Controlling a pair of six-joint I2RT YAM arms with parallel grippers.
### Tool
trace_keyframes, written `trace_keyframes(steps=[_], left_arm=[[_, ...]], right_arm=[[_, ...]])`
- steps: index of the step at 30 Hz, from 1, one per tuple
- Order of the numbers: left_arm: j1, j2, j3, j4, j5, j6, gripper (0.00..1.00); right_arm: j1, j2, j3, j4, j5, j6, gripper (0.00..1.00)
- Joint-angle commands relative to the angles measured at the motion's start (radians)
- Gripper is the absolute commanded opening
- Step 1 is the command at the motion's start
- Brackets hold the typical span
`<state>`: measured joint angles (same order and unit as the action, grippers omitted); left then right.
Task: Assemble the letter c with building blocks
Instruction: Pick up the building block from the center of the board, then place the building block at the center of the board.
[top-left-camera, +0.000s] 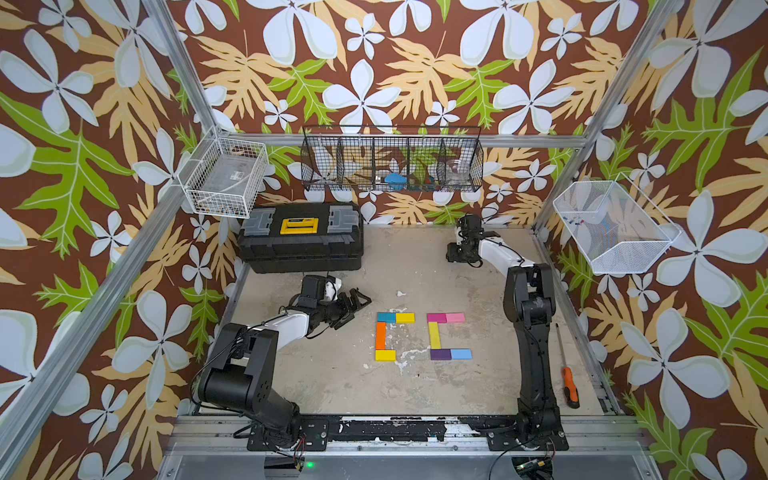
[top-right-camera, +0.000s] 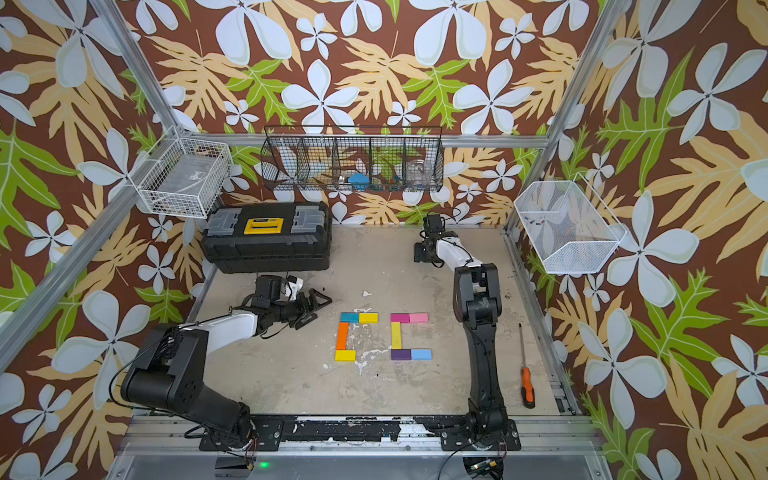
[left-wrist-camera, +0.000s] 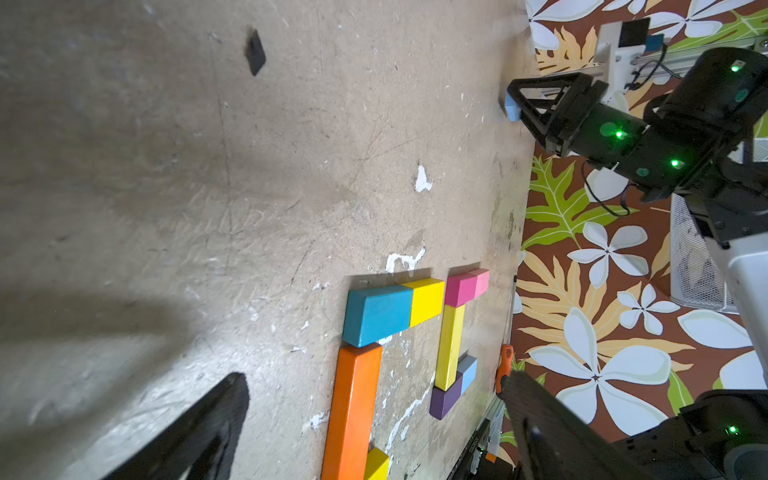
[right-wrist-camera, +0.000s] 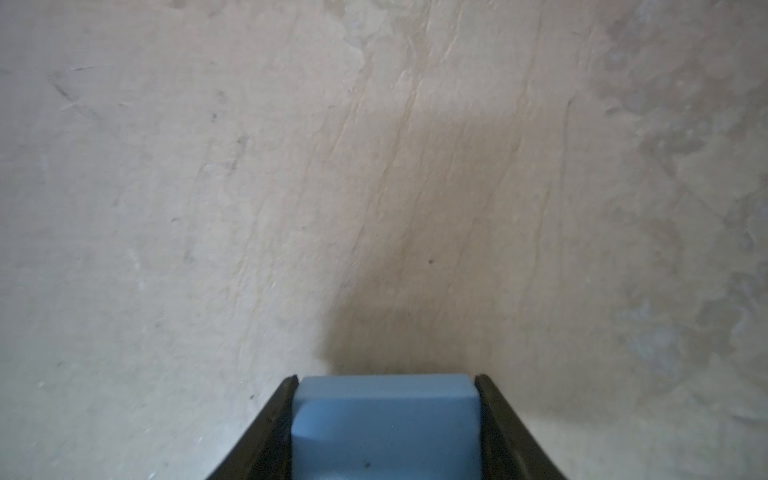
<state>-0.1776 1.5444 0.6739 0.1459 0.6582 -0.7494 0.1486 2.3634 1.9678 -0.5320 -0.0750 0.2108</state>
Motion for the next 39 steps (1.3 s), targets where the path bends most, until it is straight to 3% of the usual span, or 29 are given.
trace_keyframes(steps=[1,5,11,16,20,27,39], left_arm=[[0.0,-0.013,-0.005,0.001,-0.006,0.013,1.0],[0.001,-0.049,-0.03,-0.021,-0.025,0.031,1.0],[0.0,-0.168,-0.093,-0.071,-0.051,0.035,1.0],[0.0,-0.229,-0.11,-0.132,-0.058,0.08,1.0],[0.0,-0.255,-0.134,-0.119,-0.06,0.07,1.0],[0.001,-0.283,-0.151,-0.117,-0.06,0.057,1.0],[0.001,-0.291,-0.16,-0.125,-0.064,0.056,1.0]], right_arm=[[0.016,-0.074,-0.03,-0.02,-0.055,0.034,0.17],[0.071,-0.234,-0.198,0.008,-0.071,0.047,0.16],[0.255,-0.565,-0.613,0.115,-0.043,0.094,0.17],[0.427,-0.834,-0.913,0.184,-0.008,0.229,0.18],[0.564,-0.975,-1.059,0.22,0.024,0.359,0.19],[0.774,-0.957,-1.135,0.247,0.108,0.509,0.22],[0.851,-0.825,-1.136,0.276,0.179,0.572,0.25]])
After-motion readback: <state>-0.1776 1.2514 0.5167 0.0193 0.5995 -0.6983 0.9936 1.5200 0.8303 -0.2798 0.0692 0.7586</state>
